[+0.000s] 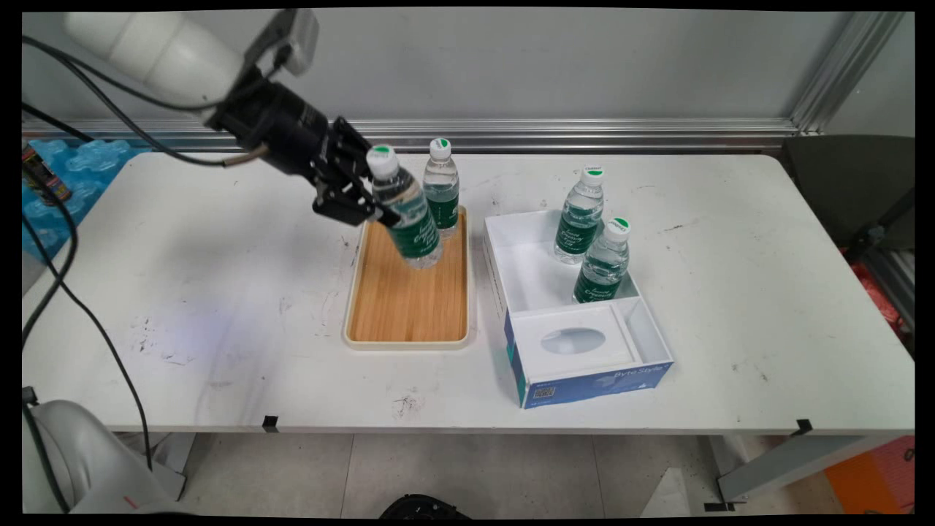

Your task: Place the picked object on the tray

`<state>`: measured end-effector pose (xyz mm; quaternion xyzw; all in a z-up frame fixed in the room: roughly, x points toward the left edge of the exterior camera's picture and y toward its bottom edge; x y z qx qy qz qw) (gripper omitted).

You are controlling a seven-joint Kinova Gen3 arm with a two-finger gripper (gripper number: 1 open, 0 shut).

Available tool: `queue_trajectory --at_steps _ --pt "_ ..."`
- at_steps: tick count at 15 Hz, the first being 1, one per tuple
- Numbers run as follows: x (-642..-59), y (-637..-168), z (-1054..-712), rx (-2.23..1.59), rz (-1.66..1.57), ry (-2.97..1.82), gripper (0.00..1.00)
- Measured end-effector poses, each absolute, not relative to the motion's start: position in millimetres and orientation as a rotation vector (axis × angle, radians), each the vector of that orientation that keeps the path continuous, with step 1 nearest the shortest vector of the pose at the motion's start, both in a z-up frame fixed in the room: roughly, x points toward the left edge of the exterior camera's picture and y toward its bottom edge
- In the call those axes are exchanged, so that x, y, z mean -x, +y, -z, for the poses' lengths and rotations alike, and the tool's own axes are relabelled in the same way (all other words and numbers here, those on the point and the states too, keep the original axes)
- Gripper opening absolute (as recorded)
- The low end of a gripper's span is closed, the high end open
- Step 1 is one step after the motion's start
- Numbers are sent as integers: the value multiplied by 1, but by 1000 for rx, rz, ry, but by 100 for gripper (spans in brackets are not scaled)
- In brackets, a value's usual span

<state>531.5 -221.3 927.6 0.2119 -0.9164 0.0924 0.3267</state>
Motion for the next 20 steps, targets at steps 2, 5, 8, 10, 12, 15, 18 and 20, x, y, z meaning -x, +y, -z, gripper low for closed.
queue_trajectory --at_steps 2,5,8,10,12,15,18,20 --pt "-527 -225 -912 -566 -232 -2418 0" --pt "-514 -233 -890 -576 -217 -2438 0" --pt "-498 -241 -875 -571 -210 -2457 0" --pt "-489 -246 -868 -565 -208 -2470 0" --pt "-482 -251 -861 -562 -208 -2486 0" --pt "-475 -255 -853 -560 -204 -2509 0" --pt "-469 -258 -847 -562 -199 -2530 0" --pt "-465 -260 -844 -566 -196 -2540 0"
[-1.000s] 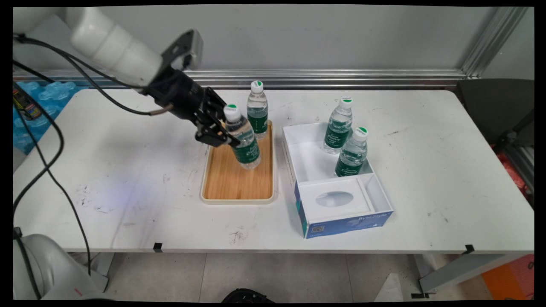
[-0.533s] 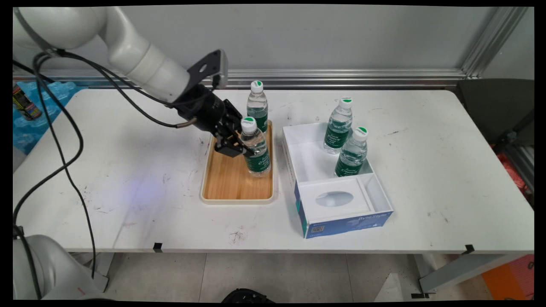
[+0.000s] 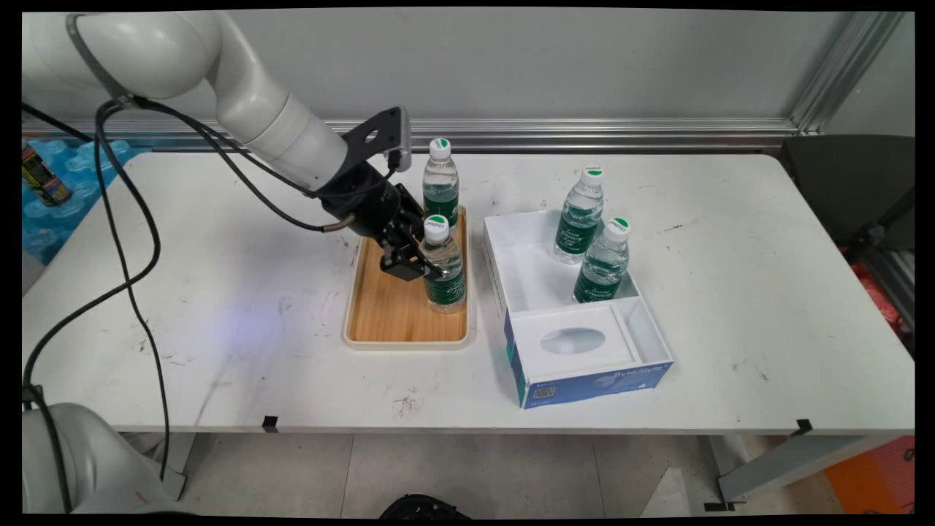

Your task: Place the picked object on the tray

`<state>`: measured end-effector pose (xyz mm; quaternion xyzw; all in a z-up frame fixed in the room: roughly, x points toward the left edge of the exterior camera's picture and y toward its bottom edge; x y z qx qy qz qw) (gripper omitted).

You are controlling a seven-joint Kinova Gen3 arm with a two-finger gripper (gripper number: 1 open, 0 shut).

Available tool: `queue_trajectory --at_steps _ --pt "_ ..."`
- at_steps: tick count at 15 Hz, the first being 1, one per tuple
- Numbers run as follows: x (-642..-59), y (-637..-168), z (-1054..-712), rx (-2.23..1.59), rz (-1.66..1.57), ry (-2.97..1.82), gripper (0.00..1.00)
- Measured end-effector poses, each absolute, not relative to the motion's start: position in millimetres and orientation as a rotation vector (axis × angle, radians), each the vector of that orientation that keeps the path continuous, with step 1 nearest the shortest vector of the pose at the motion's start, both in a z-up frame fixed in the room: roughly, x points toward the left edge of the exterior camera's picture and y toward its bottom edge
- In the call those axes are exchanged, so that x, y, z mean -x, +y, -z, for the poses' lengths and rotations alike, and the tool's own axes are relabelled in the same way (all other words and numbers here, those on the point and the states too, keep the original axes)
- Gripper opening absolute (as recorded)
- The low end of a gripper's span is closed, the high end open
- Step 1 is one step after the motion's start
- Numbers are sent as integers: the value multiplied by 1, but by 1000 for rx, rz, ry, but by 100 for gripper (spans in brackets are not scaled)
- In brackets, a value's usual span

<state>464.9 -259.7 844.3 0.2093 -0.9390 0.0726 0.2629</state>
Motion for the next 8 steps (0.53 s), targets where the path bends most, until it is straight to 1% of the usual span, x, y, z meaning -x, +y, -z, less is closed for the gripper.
queue_trajectory --at_steps 8 --pt "-452 -265 -849 -602 -176 -2570 0"
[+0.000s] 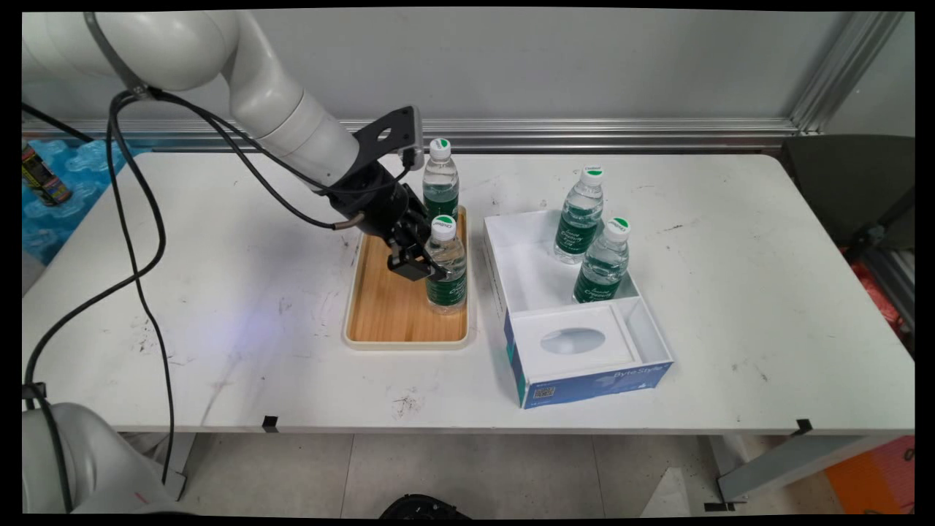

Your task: Place the picked object on the tray

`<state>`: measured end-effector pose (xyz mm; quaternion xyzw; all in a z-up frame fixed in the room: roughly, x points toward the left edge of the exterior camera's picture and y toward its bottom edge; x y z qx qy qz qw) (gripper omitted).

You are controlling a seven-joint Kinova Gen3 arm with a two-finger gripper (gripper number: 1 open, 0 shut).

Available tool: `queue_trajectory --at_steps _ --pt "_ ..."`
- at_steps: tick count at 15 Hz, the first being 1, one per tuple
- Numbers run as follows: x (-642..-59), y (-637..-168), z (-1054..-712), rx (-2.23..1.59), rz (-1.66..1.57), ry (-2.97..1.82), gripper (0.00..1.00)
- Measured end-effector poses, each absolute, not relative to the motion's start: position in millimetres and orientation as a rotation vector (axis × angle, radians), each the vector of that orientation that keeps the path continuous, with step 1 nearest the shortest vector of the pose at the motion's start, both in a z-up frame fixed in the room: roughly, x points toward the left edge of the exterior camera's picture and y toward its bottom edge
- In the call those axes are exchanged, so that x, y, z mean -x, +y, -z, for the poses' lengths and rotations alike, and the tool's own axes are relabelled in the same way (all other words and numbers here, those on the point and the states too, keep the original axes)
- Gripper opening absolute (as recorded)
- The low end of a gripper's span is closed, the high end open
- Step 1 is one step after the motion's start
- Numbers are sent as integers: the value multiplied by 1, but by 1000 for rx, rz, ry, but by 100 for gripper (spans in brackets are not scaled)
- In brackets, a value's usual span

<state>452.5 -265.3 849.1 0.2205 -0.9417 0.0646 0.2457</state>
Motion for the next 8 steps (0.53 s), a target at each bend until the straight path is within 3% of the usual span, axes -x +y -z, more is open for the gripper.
queue_trajectory --at_steps 3,4,8 --pt "-450 -268 -851 -612 -167 -2573 0" --pt "-449 -268 -851 -613 -166 -2573 100" --pt "-446 -270 -854 -613 -159 -2571 100"
